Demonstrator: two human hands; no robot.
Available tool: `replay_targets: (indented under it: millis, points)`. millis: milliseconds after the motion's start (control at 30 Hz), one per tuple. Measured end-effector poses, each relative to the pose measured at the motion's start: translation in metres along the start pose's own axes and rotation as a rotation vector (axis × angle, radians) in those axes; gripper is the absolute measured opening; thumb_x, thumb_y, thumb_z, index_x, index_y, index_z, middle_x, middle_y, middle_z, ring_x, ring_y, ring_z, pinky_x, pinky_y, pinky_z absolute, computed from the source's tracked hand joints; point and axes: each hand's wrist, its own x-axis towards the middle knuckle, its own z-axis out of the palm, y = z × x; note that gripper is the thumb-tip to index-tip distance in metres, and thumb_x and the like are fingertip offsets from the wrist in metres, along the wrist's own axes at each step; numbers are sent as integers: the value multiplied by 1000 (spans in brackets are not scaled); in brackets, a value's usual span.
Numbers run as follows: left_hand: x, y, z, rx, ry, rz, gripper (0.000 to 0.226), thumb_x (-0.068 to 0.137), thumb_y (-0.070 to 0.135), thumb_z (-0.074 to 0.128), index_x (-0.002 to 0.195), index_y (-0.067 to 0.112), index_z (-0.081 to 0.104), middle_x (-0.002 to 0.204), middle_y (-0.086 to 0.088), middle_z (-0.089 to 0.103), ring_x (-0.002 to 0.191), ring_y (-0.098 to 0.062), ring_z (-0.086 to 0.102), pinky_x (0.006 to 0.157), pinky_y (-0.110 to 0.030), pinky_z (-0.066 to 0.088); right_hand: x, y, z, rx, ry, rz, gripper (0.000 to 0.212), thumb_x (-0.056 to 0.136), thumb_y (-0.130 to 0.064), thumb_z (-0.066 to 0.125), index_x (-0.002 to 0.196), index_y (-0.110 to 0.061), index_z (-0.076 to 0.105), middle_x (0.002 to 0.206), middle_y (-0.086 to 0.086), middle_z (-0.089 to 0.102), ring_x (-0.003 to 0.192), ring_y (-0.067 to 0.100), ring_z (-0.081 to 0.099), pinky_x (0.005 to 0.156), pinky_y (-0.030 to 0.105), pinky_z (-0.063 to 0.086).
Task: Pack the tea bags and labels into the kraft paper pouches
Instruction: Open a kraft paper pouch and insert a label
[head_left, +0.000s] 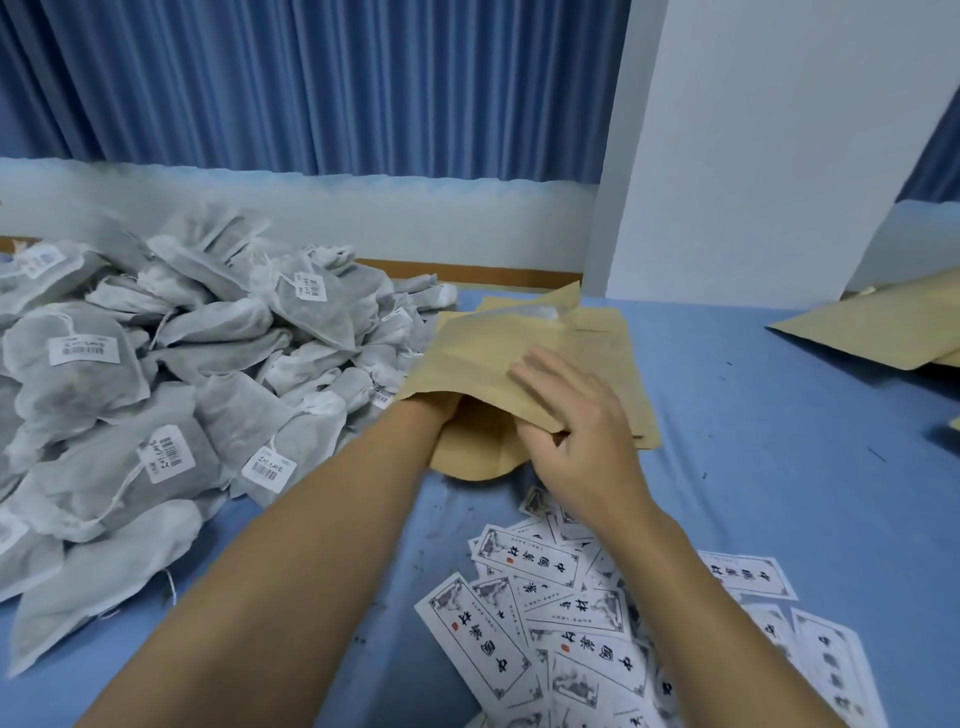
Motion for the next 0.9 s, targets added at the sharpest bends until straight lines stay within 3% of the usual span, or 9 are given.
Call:
replay_targets:
  millis: [67,133,233,333,467,567,667,800,900]
  points:
    - [2,6,1,-174,109,15,36,107,19,42,141,6,44,121,-8,56,116,-22,53,106,-32,34,-9,6,5,111,71,31,39,97,-35,55,130,-20,68,138,-8,61,137,9,47,114,36,39]
    - [-4,24,0,-301,165,23,30,104,30,48,128,15,57,125,-7,61,120,-25,55,111,-40,38,-9,8,6,131,184,70,39,102,-42,46,118,-20,73,101,-28,68,102,-10,61,90,16,47]
    - [-26,47,4,-316,90,90,44,104,31,41,141,9,51,147,-20,47,138,-36,40,120,-49,23,-6,8,8,55,326,118,37,104,-35,42,86,-17,69,50,-16,41,52,0,45,53,20,25]
    - [-68,57,6,-256,162,148,49,106,24,34,148,0,39,153,-26,36,144,-40,31,120,-47,17,-6,7,9,15,382,175,40,103,-31,40,78,-11,63,50,-11,36,47,7,39,52,24,21]
    - [-130,43,2,-255,520,435,35,96,13,51,129,8,61,117,-9,68,110,-27,62,93,-41,49,-6,5,10,-53,357,225,38,107,-27,40,90,-10,68,57,1,51,53,24,42,56,30,23]
    - [-157,23,-1,-201,834,695,34,82,-2,58,112,6,70,104,-5,70,95,-25,64,83,-40,45,-6,0,11,-104,355,216,36,107,-25,40,96,-7,69,59,3,48,54,29,41,57,31,28]
    - [-170,-2,-5,-232,993,462,31,80,8,57,109,15,67,110,-1,63,102,-20,58,89,-44,39,-8,-7,9,-140,385,156,35,104,-23,41,96,-4,70,55,-1,42,49,26,35,55,30,27]
    - [-173,-39,-2,-209,761,-105,55,77,17,62,131,20,49,139,-2,44,131,-25,41,104,-50,38,-10,-10,11,-175,385,161,30,104,-17,47,113,-4,72,62,13,62,52,25,42,57,29,31]
    - [-163,-56,-2,-238,625,-232,60,81,9,64,137,13,44,139,-5,46,133,-27,40,107,-44,34,-11,-11,11,-185,371,155,27,105,-15,49,116,-4,71,65,16,65,52,29,46,58,30,32]
